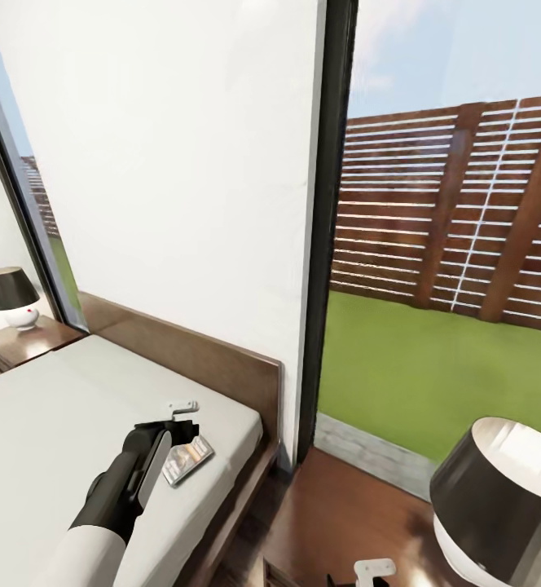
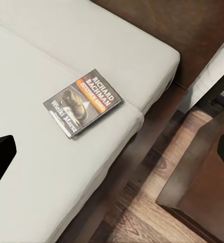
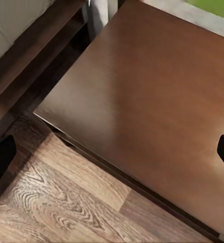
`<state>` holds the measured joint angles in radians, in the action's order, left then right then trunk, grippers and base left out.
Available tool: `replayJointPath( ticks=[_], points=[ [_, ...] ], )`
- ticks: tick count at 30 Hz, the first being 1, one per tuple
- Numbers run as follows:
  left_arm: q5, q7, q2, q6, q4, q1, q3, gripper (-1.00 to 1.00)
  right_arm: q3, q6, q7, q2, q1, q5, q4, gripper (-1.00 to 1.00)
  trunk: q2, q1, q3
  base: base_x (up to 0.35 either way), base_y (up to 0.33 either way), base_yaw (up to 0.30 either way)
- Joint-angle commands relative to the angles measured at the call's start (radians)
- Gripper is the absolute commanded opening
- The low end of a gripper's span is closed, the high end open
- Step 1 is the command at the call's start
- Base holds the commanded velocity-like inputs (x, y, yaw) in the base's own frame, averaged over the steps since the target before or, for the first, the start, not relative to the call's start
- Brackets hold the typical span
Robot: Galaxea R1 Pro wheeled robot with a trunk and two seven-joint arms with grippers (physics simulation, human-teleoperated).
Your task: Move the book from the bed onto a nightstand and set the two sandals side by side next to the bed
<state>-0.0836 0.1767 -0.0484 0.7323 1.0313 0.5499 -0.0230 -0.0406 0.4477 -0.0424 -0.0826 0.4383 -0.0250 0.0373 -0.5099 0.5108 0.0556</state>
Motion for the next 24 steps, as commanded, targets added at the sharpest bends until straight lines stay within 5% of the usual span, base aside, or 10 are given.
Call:
replayJointPath(
  ticks=[1,10,13,15,24],
  points=[
    [-0.009,0.006,0.000,0.004,0.001,0.001,-0.002,1.00,-0.004,0.006,-0.005,0.000,0.002,-0.003,0.004,1.00,-0.002,0.001,0.002,0.029,0.000,0.000],
    [-0.013,0.007,0.001,0.004,-0.004,0.001,-0.004,1.00,-0.004,0.008,-0.006,0.000,0.002,-0.003,0.003,1.00,-0.002,0.001,0.003,0.010,0.000,0.000],
    [-0.016,0.011,0.003,0.004,-0.072,0.017,-0.008,1.00,-0.004,0.018,-0.007,0.002,0.002,-0.003,0.002,1.00,-0.002,0.001,0.007,0.000,0.000,0.000],
    [-0.013,0.015,0.004,0.004,-0.218,0.118,-0.009,1.00,-0.003,0.082,-0.008,0.004,-0.001,0.001,0.007,1.00,-0.002,0.001,0.010,0.000,0.000,0.000],
    [-0.006,0.041,0.009,0.004,-0.375,0.270,-0.008,1.00,-0.002,0.150,-0.010,0.005,-0.045,0.004,0.007,1.00,-0.002,0.001,0.024,0.000,0.000,0.000]
  ],
)
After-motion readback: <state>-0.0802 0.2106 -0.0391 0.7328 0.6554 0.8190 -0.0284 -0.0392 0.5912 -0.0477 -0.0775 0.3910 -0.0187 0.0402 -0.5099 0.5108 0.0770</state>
